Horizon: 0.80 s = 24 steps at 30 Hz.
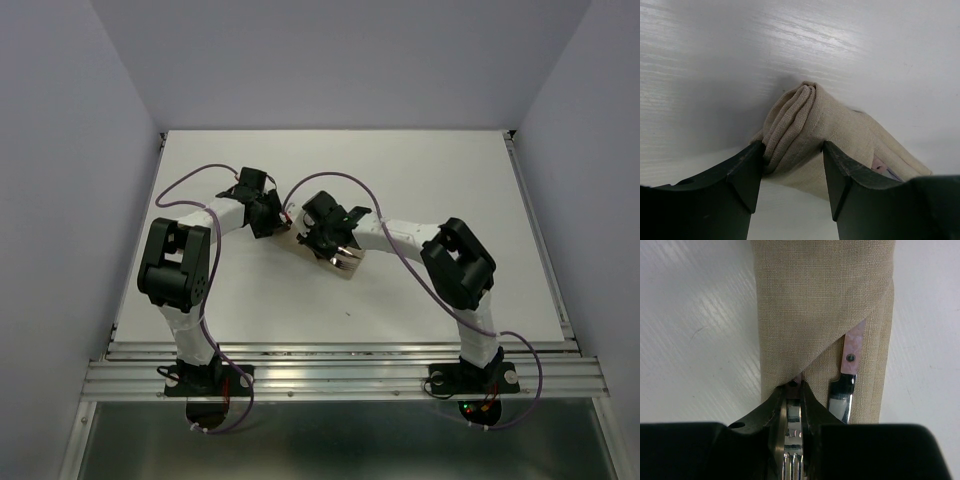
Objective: Fold the napkin into a case and place the utensils inside
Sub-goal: Insert the fork into the folded napkin.
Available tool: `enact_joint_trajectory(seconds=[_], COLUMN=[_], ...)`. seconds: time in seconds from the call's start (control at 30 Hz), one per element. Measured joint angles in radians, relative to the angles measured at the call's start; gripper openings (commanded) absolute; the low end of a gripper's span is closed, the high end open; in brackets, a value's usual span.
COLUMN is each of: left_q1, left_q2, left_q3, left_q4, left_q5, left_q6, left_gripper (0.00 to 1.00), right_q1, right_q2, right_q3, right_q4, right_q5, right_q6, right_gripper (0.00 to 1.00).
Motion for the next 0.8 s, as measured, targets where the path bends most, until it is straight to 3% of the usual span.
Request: enact_joint_trajectory(seconds=[0.43, 0.57, 0.8], left_q1=[0.0, 0.0, 0.0], left_q2=[0.0, 0.0, 0.0], left_q3=[-0.002, -0.002, -0.002], left_q4=[0.009, 0.011, 0.014], left_q5=[0.0, 0.0, 0.0], left_q6=[0.002, 0.003, 0.003], left_gripper=[0.6, 0.6, 0.6], right_q1=[0.0, 0.0, 0.001], right_q2=[0.031, 0.039, 0.039], right_q3=[0.037, 0.049, 0.05], right_q4=[0.0, -0.001, 0.0], right_q5=[0.007, 0.013, 0.055], right_q6=[-0.001, -0.001, 0.011], right_gripper=[0.04, 0.2, 0.32])
